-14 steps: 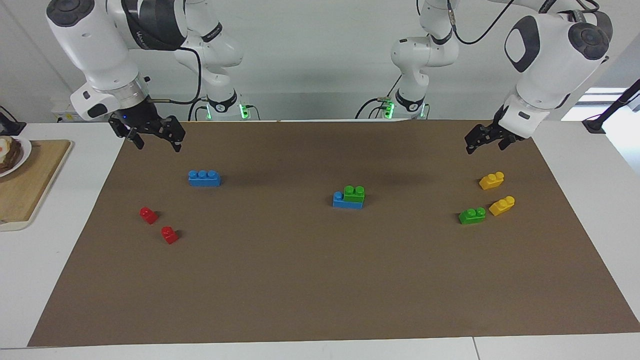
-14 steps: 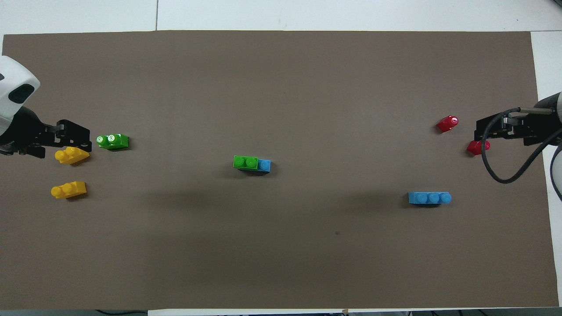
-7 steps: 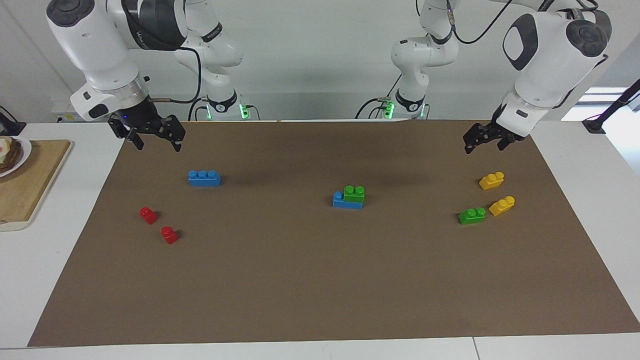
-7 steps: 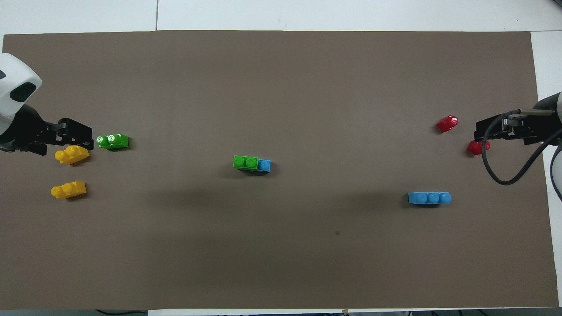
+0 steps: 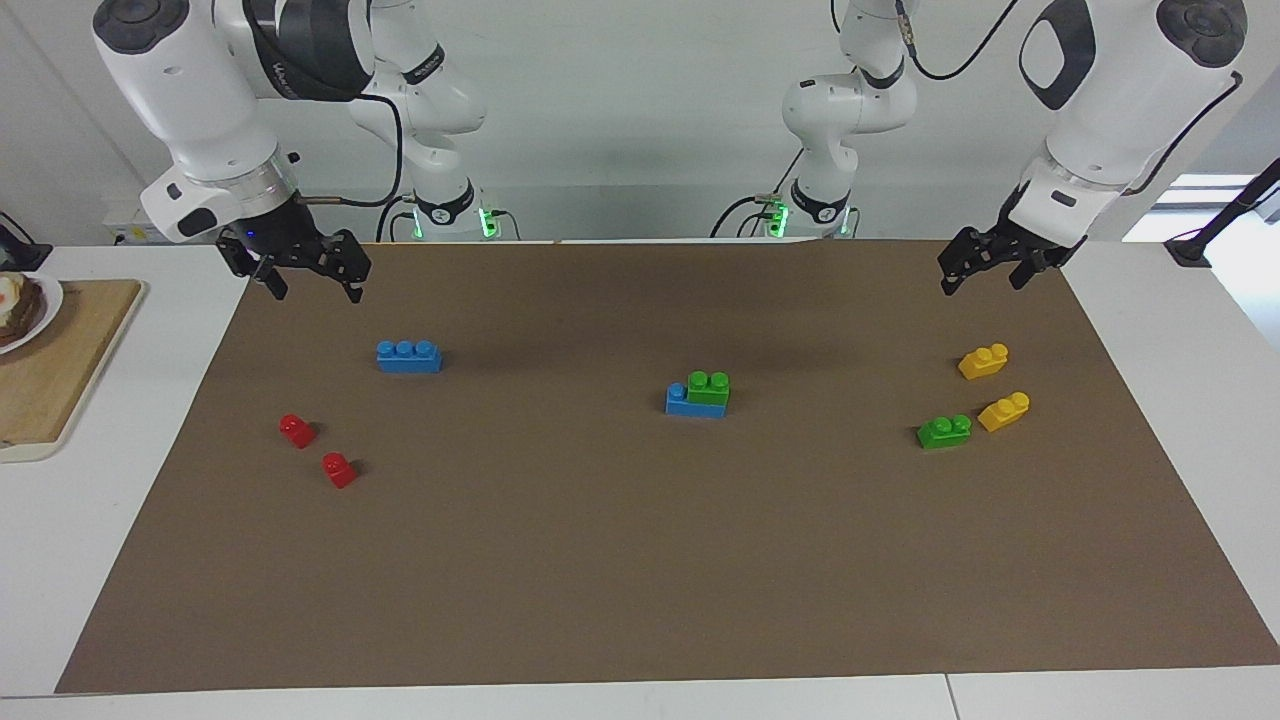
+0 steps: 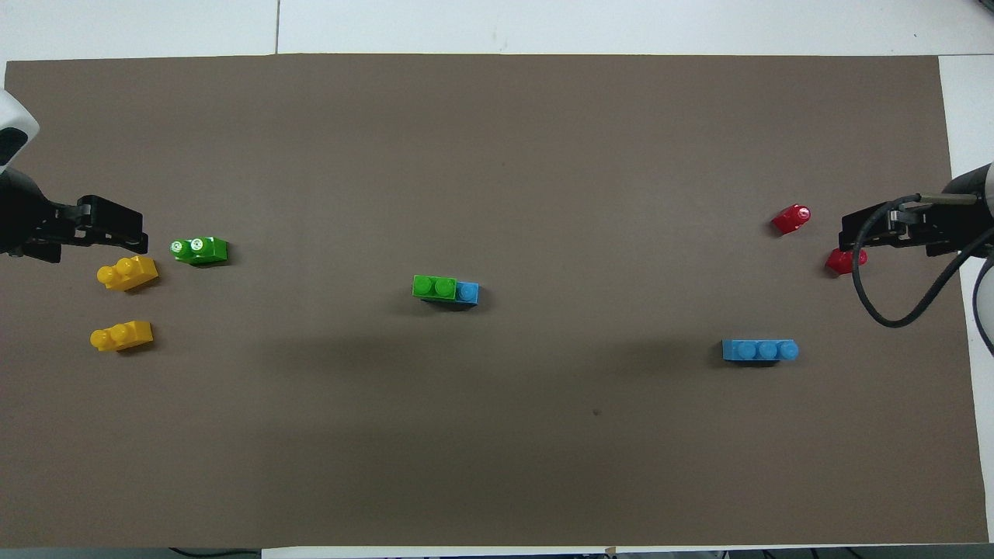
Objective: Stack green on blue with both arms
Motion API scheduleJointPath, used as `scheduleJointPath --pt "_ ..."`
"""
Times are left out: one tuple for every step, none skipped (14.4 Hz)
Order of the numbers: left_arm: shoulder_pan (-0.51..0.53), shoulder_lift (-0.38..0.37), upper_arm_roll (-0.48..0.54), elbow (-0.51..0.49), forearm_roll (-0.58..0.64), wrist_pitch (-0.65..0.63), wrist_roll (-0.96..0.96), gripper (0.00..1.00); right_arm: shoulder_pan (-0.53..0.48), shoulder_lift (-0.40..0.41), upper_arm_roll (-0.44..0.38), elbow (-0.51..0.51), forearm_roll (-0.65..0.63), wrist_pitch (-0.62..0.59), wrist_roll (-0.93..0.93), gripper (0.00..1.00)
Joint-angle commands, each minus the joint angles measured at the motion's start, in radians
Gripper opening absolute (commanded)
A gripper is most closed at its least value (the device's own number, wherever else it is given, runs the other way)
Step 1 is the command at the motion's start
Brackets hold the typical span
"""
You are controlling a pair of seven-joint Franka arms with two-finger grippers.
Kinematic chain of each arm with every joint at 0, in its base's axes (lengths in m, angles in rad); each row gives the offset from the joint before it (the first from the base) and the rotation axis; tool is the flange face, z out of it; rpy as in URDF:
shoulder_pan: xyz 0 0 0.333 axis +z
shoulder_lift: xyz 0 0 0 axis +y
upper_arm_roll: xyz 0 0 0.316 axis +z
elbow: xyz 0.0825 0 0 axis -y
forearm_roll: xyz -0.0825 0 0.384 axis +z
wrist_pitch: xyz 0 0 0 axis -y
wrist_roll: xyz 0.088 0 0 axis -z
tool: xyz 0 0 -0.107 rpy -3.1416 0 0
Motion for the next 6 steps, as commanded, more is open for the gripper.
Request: scheduleJointPath --pt "0.009 0.019 -0.006 0.028 0.009 -0.010 0.028 1.00 -0.021 -0.015 0.013 -0.011 -0.021 -0.011 -0.028 1.00" --pt "0.009 0.019 -0.006 0.028 0.009 -0.012 0.026 1.00 -0.021 -0.015 0.013 -0.013 -0.021 -0.011 -0.028 1.00" --pt "0.008 0.019 -0.006 0.027 0.009 -0.012 0.026 1.00 -0.021 -0.015 0.013 -0.013 -0.021 -0.011 -0.028 1.00" --pt "0.008 0.019 -0.006 0.026 0.015 -0.015 0.026 1.00 -0.021 -0.015 0.013 -0.011 -0.021 -0.011 -0.028 1.00" --pt "0.008 0.019 -0.008 0.026 0.016 -0.018 0.026 1.00 -0.022 -0.015 0.013 -0.013 -0.021 -0.011 -0.028 1.00" --pt "0.008 0.019 -0.008 0.026 0.016 -0.021 0.026 1.00 -0.021 -0.015 0.013 -0.013 -0.021 -0.011 -0.028 1.00"
